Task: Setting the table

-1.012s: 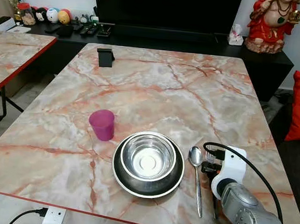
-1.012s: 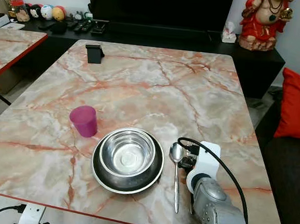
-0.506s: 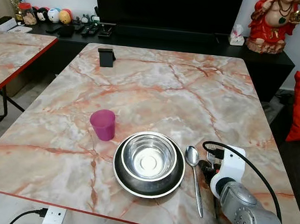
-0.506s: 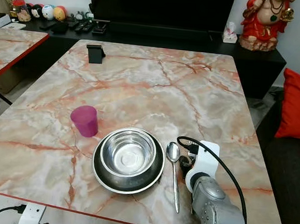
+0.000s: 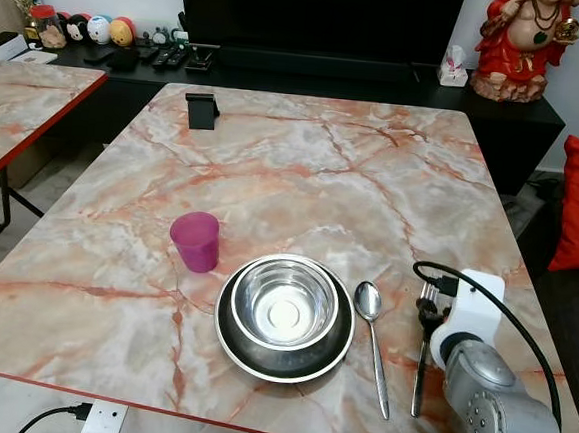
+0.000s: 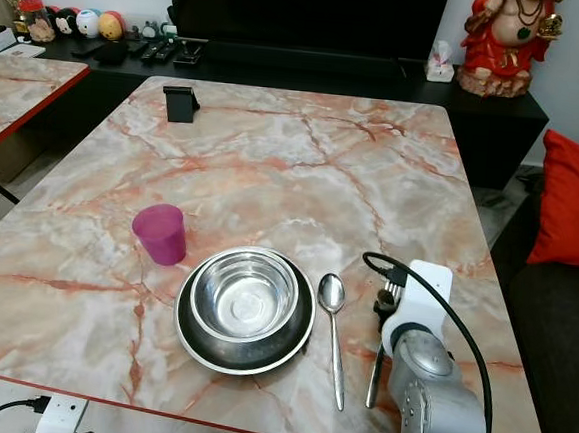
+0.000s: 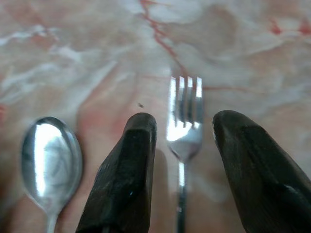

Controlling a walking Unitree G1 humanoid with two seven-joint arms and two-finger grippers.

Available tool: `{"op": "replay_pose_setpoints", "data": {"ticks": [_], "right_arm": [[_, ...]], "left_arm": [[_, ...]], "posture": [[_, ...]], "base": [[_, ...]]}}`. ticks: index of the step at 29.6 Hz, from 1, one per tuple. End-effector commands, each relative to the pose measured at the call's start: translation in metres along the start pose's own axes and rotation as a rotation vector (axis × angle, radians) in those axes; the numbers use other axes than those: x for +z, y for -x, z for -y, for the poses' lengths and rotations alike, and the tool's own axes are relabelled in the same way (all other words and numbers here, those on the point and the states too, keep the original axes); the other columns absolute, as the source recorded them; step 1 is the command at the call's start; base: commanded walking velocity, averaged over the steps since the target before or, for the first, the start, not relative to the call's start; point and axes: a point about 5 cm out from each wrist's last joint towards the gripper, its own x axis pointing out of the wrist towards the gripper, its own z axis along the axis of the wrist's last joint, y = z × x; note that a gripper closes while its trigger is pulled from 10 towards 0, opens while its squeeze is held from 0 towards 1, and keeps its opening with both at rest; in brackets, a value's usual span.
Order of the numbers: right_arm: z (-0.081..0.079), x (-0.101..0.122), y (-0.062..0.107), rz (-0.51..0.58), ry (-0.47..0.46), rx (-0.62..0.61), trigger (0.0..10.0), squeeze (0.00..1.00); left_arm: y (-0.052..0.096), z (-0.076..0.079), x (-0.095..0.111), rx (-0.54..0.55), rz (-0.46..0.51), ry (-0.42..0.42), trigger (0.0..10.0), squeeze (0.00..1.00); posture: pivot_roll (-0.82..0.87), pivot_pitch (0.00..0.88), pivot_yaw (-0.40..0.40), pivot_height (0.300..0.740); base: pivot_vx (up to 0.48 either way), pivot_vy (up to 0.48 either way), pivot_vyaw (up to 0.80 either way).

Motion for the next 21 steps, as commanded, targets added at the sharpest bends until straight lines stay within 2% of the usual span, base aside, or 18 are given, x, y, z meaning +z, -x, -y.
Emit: {"op": "replay_pose_setpoints", "data": {"ticks": [1, 5, 9, 12, 13, 14, 16, 19, 20, 21], "right_arm": [[-0.003, 0.005, 0.002, 0.025, -0.037, 0.024, 10.0, 0.0], [-0.007, 0.006, 0.002, 0.034, -0.064, 0.053, 10.0, 0.0], [-0.008, 0.021, 0.005, 0.132, -0.092, 0.074, 10.0, 0.0], [-0.003, 0.032, 0.006, 0.205, -0.096, 0.053, 10.0, 0.0], [0.006, 0.042, 0.006, 0.255, -0.111, 0.012, 10.0, 0.0], [0.006, 0.042, 0.006, 0.255, -0.111, 0.012, 10.0, 0.0], [0.018, 0.048, 0.003, 0.274, -0.074, -0.039, 10.0, 0.0], [0.039, 0.044, -0.007, 0.195, -0.017, -0.115, 10.0, 0.0], [0.039, 0.044, -0.007, 0.195, -0.017, -0.115, 10.0, 0.0], [0.047, 0.042, -0.011, 0.163, 0.001, -0.141, 10.0, 0.0]], "left_arm": [[0.001, -0.001, -0.004, -0.006, -0.019, -0.007, 10.0, 0.0], [0.001, -0.001, -0.004, -0.005, -0.019, -0.007, 10.0, 0.0], [0.001, -0.001, -0.004, -0.006, -0.018, -0.007, 10.0, 0.0], [0.001, -0.001, -0.003, -0.007, -0.016, -0.007, 10.0, 0.0], [0.0, 0.0, -0.003, -0.008, -0.016, -0.007, 10.0, 0.0], [0.0, 0.0, -0.003, -0.008, -0.016, -0.007, 10.0, 0.0], [0.0, 0.0, -0.003, -0.008, -0.015, -0.007, 10.0, 0.0], [0.0, 0.0, -0.003, -0.009, -0.015, -0.006, 10.0, 0.0], [0.0, 0.0, -0.003, -0.009, -0.015, -0.006, 10.0, 0.0], [0.0, 0.0, -0.002, -0.009, -0.014, -0.006, 10.0, 0.0]], "posture": [[0.0, 0.041, 0.03, 0.74], [0.0, 0.041, 0.03, 0.74], [0.0, 0.042, 0.031, 0.74], [0.0, 0.042, 0.032, 0.74], [0.0, 0.042, 0.032, 0.74], [0.0, 0.042, 0.032, 0.74], [0.0, 0.042, 0.035, 0.74], [0.0, 0.041, 0.035, 0.74], [0.0, 0.041, 0.035, 0.74], [0.0, 0.042, 0.036, 0.74]], "base": [[0.0, 0.0, 0.0], [0.0, 0.0, 0.0], [0.0, 0.0, 0.0], [0.0, 0.0, 0.0], [0.0, 0.0, 0.0], [0.0, 0.0, 0.0], [0.0, 0.0, 0.0], [0.0, 0.0, 0.0], [0.0, 0.0, 0.0], [0.0, 0.0, 0.0]]}}
